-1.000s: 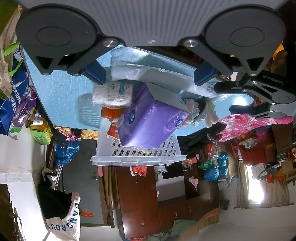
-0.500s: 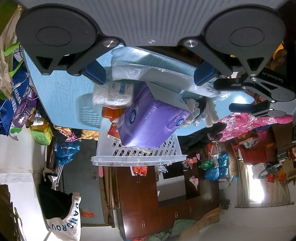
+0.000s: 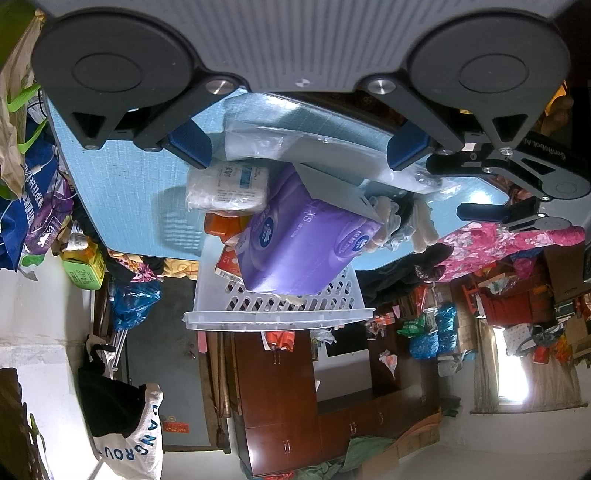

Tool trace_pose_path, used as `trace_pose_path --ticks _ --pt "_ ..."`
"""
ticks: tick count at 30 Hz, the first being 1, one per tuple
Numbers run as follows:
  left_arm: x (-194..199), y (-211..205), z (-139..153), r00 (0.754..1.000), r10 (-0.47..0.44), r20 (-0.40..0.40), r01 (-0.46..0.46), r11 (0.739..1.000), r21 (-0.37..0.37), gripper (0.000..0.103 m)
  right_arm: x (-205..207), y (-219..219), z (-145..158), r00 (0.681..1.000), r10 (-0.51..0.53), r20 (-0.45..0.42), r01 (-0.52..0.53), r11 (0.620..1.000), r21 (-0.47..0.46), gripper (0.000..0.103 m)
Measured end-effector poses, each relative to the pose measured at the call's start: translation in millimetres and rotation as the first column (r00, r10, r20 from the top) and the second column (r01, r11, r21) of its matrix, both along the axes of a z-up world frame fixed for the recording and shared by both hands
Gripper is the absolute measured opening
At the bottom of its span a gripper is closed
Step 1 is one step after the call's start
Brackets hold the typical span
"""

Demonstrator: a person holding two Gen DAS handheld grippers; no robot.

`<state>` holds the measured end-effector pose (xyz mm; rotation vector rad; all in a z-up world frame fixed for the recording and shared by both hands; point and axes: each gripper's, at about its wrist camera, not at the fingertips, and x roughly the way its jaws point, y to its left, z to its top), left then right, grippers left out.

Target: Organize objects

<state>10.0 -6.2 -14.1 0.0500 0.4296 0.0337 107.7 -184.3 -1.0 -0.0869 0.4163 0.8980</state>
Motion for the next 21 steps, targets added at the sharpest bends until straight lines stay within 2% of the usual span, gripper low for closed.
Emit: trace_pose_path --ticks 18,21 --pt "0.7 -1.7 0.0 1.0 0.01 0.002 -0.01 1.0 0.005 0.103 -1.2 0.3 0.6 1.0 -0.005 0.017 0.005 1.0 0.004 0.103" --pt "0.5 -1.7 0.5 1.0 0.008 0.006 -0.008 1.0 0.008 0.103 -6.7 -2.4 -0.6 0.998 -0.002 0.064 -0.002 0.999 0.051 0.103"
